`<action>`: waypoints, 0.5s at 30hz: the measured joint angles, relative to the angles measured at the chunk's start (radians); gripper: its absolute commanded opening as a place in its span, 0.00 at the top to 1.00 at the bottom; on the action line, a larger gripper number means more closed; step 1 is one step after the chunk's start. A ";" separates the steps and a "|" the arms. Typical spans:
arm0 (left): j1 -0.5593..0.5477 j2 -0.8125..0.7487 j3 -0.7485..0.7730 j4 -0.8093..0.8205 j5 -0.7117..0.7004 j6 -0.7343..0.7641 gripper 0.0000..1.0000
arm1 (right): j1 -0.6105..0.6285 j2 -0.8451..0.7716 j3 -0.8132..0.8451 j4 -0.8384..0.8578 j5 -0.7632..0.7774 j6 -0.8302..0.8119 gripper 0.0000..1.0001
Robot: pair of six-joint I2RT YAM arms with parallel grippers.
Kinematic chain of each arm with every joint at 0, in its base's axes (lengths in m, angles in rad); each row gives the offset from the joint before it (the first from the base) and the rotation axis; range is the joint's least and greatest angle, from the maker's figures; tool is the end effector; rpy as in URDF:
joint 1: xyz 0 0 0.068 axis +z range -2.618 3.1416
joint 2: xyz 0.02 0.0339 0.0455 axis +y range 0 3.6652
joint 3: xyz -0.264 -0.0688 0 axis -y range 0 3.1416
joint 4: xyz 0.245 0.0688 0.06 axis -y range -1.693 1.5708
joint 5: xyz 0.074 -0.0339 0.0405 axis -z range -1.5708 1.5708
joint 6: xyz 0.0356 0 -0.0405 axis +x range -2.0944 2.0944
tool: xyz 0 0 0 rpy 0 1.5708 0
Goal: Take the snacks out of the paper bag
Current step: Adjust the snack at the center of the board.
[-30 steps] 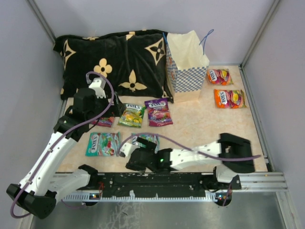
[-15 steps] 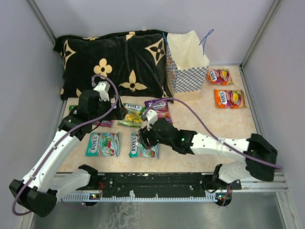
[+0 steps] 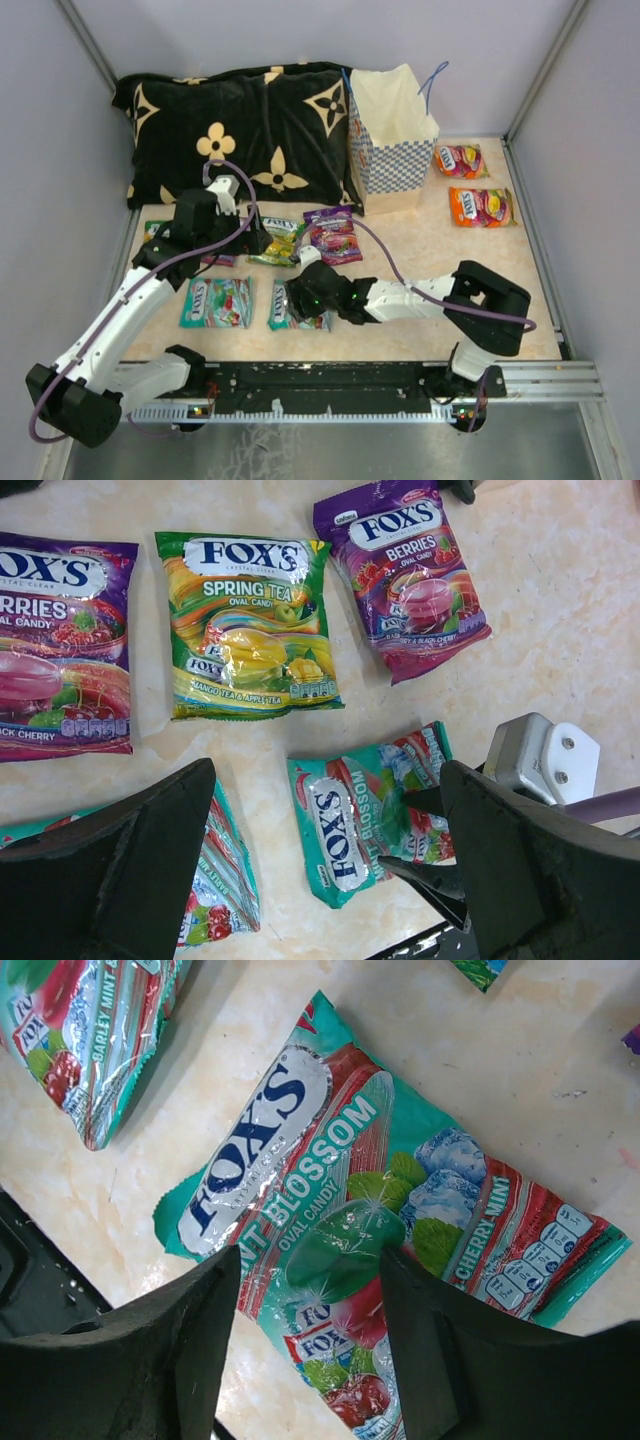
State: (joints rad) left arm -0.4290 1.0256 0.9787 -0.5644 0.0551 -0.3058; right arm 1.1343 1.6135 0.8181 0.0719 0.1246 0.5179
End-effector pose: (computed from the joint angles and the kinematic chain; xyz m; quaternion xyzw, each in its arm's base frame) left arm 0.1996 -0.0934 0.3248 0.0673 0.8843 -0.1885 0.4218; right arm 0.1425 0.2950 0.1719 -0.2516 0.8747 0.2632 0.3198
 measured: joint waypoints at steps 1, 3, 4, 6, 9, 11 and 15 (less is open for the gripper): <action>0.000 0.003 -0.001 0.002 0.001 0.000 0.01 | 0.000 0.006 0.000 0.011 -0.003 0.004 0.42; 0.000 0.009 -0.002 0.004 0.002 0.000 0.01 | 0.000 0.022 0.001 0.036 -0.003 0.011 0.42; 0.000 0.011 -0.003 0.004 0.002 0.000 0.01 | 0.000 0.029 0.003 0.047 -0.003 0.014 0.41; 0.000 0.014 -0.003 0.004 0.002 0.002 0.01 | 0.000 0.034 0.009 0.054 -0.004 0.019 0.32; 0.000 0.018 -0.003 0.005 0.002 0.007 0.01 | 0.000 0.026 0.018 0.044 -0.016 0.022 0.10; 0.000 0.021 -0.003 0.005 0.003 0.011 0.01 | 0.000 -0.010 0.019 0.014 -0.017 0.005 0.02; 0.002 0.023 0.007 0.009 0.010 0.019 0.01 | -0.005 -0.160 0.019 -0.033 -0.016 -0.073 0.01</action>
State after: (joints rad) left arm -0.4267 1.0485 0.9855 -0.5552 0.0654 -0.2867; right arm 1.1297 1.4532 0.8375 0.0387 0.1089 0.4446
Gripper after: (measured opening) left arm 0.993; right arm 0.985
